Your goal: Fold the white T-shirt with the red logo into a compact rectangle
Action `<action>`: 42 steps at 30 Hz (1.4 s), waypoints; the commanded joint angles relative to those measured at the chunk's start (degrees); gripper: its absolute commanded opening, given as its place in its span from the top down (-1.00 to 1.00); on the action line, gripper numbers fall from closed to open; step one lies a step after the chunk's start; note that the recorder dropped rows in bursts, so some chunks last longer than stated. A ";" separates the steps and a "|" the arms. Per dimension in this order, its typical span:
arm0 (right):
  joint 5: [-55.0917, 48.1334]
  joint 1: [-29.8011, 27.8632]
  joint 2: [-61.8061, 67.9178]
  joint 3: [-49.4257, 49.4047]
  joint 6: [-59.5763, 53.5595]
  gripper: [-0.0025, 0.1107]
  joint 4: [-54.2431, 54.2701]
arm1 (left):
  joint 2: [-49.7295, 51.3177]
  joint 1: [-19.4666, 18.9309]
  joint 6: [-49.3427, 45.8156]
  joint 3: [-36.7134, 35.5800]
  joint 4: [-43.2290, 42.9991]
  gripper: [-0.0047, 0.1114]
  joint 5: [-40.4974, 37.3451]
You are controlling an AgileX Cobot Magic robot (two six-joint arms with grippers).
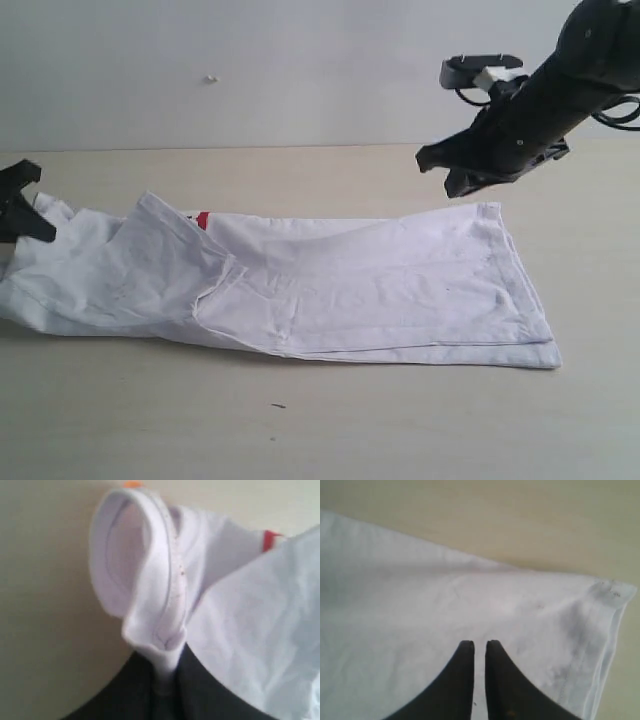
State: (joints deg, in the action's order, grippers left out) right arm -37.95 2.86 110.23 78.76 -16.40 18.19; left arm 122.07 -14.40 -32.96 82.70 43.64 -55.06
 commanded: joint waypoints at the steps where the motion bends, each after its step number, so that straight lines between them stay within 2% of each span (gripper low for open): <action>1: -0.90 -0.20 -3.43 1.68 -0.49 0.65 2.68 | -5.81 5.26 2.04 1.98 2.14 0.92 -2.14; 7: -1.89 -0.20 -7.45 2.47 -1.02 0.20 2.57 | -11.11 16.75 6.65 5.50 2.14 0.92 -2.06; 11: -2.75 -0.34 -11.12 5.06 2.64 0.02 1.01 | -11.64 25.68 8.36 9.48 2.14 0.92 -1.62; 18: -10.84 -0.34 -17.84 11.81 10.97 -0.03 -8.57 | -10.29 41.10 10.29 13.87 2.03 0.92 7.79; 22: -16.90 -0.34 -19.56 15.64 10.97 -0.03 -8.84 | -6.42 47.61 10.73 13.87 2.03 0.92 17.76; 24: -19.33 -0.34 -20.02 16.46 10.17 -0.03 -8.84 | -3.61 50.40 9.48 14.66 2.03 0.85 21.34; 26: -21.11 -0.34 -20.12 16.46 9.38 -0.03 -8.84 | -1.09 52.35 8.07 16.08 2.03 0.69 21.49; 28: -22.67 -0.34 -20.12 16.46 8.64 -0.03 -9.31 | 1.17 54.15 7.66 17.68 1.94 0.45 19.66; 32: -23.20 -0.34 -20.12 16.46 8.64 -0.03 -9.67 | 2.87 56.22 7.25 19.97 -1.15 -0.22 16.90; 33: -23.52 -0.34 -20.12 16.46 8.64 -0.03 -9.67 | 2.87 56.22 8.82 20.45 -3.00 -0.25 17.17; 37: -24.72 -0.34 -20.12 14.21 8.52 -0.03 -9.67 | 1.06 55.08 16.13 22.38 -11.41 -0.03 17.23; 42: -16.82 -1.88 -18.95 5.26 8.02 -0.02 -10.14 | -3.96 51.30 20.64 22.80 -20.51 -0.01 12.62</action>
State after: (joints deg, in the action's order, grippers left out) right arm -59.34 2.49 90.21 88.02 -7.88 8.60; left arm 121.45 39.00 -15.38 105.02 27.90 -39.99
